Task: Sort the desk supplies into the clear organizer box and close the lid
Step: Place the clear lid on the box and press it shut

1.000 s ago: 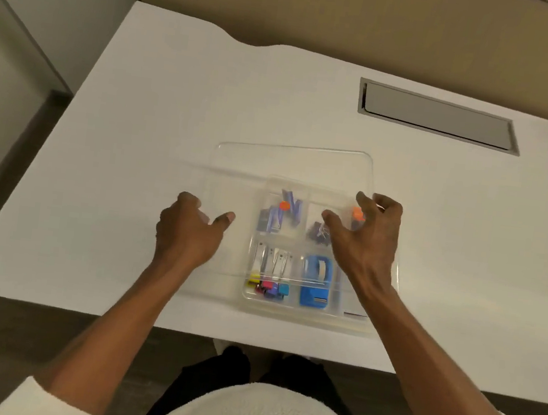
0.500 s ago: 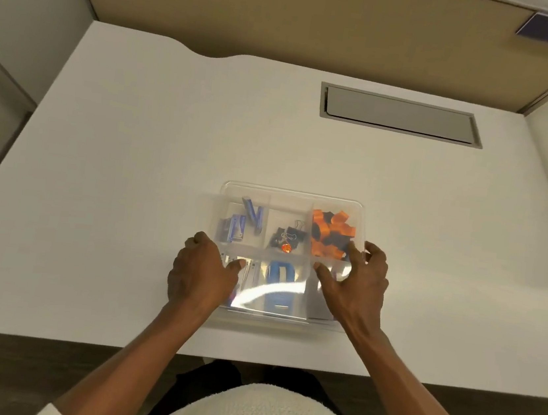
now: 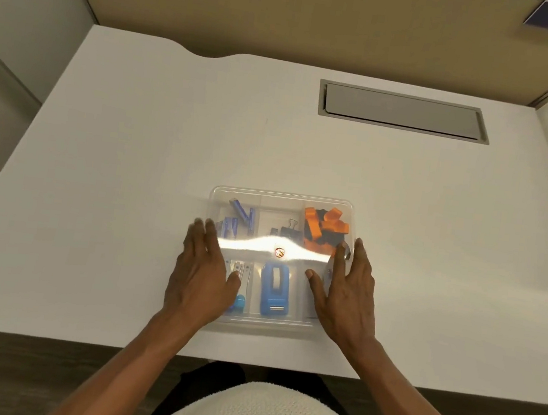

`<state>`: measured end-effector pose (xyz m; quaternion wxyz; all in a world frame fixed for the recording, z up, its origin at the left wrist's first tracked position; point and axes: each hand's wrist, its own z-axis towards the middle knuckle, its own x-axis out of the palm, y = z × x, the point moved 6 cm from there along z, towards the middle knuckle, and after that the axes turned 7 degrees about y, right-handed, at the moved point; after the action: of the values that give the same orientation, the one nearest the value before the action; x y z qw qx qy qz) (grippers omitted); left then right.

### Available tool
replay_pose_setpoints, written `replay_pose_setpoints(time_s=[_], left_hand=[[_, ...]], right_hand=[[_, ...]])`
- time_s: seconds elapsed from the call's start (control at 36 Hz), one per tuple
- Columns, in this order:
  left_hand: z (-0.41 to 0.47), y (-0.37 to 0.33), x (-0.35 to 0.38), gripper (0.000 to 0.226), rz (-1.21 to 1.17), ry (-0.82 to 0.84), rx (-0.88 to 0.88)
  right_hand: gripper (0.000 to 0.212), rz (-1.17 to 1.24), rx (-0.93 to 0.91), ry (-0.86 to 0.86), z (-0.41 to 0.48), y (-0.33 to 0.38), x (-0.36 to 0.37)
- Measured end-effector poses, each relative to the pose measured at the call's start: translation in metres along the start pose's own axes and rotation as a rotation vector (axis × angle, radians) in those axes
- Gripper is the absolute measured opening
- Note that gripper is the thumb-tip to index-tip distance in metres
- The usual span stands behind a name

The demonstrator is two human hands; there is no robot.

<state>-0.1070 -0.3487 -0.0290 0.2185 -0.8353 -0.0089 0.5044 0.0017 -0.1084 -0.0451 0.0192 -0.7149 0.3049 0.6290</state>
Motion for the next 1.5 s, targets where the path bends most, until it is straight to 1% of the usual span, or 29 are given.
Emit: replay_pose_setpoints(time_s=[0.08,0.14,0.22,0.28,0.33,0.47,0.56,0.67,0.78,0.83,0.86,0.92,1.0,1.08,1.19,1.39,1.5], left_hand=[[0.011,-0.005,0.007,0.1,0.15,0.03,0.183],[0.018,-0.004,0.012,0.099,0.193,0.043,0.221],[0.023,-0.002,0.018,0.107,0.215,0.001,0.225],[0.023,-0.002,0.022,0.121,0.228,-0.038,0.224],[0.023,-0.003,0.025,0.129,0.216,-0.045,0.227],[0.025,0.002,0.03,0.133,0.105,-0.048,0.243],[0.027,0.003,0.032,0.136,0.098,-0.049,0.244],[0.028,0.003,0.033,0.142,0.109,-0.088,0.266],[0.028,0.002,0.035,0.145,0.125,-0.113,0.29],[0.027,0.002,0.035,0.145,0.132,-0.117,0.298],[0.027,0.002,0.034,0.146,0.137,-0.118,0.296],[0.025,0.001,0.034,0.145,0.143,-0.118,0.292],[0.024,0.001,0.033,0.145,0.141,-0.119,0.285],[0.024,0.0,0.033,0.144,0.138,-0.115,0.284],[0.024,-0.001,0.032,0.144,0.141,-0.123,0.287],[0.023,0.0,0.033,0.144,0.143,-0.133,0.286],[0.024,0.001,0.034,0.143,0.15,-0.145,0.29]], right_hand=[[0.087,-0.001,-0.054,-0.043,0.003,-0.002,0.004],[0.087,0.005,-0.086,-0.042,0.005,-0.003,0.006],[0.09,-0.037,-0.09,-0.002,0.01,-0.006,0.008],[0.09,-0.083,-0.096,0.0,0.011,-0.009,0.008],[0.09,-0.066,-0.097,0.001,0.012,-0.01,0.006],[0.091,0.058,-0.108,-0.006,0.01,-0.009,0.004],[0.09,0.133,-0.11,-0.018,0.01,-0.012,0.003],[0.093,0.116,-0.109,-0.004,0.011,-0.012,0.005],[0.093,-0.052,-0.146,0.009,0.016,-0.007,-0.001],[0.088,-0.169,-0.185,-0.059,0.024,-0.002,-0.015],[0.087,-0.189,-0.198,-0.095,0.03,0.001,-0.021],[0.094,-0.174,-0.208,-0.113,0.045,0.006,-0.029],[0.105,-0.157,-0.233,-0.035,0.072,0.013,-0.024],[0.111,-0.202,-0.233,0.056,0.092,0.014,-0.011],[0.11,-0.235,-0.283,0.033,0.097,0.008,0.001],[0.111,-0.217,-0.299,-0.012,0.096,0.006,0.004],[0.112,-0.211,-0.311,0.021,0.096,0.006,0.004]])
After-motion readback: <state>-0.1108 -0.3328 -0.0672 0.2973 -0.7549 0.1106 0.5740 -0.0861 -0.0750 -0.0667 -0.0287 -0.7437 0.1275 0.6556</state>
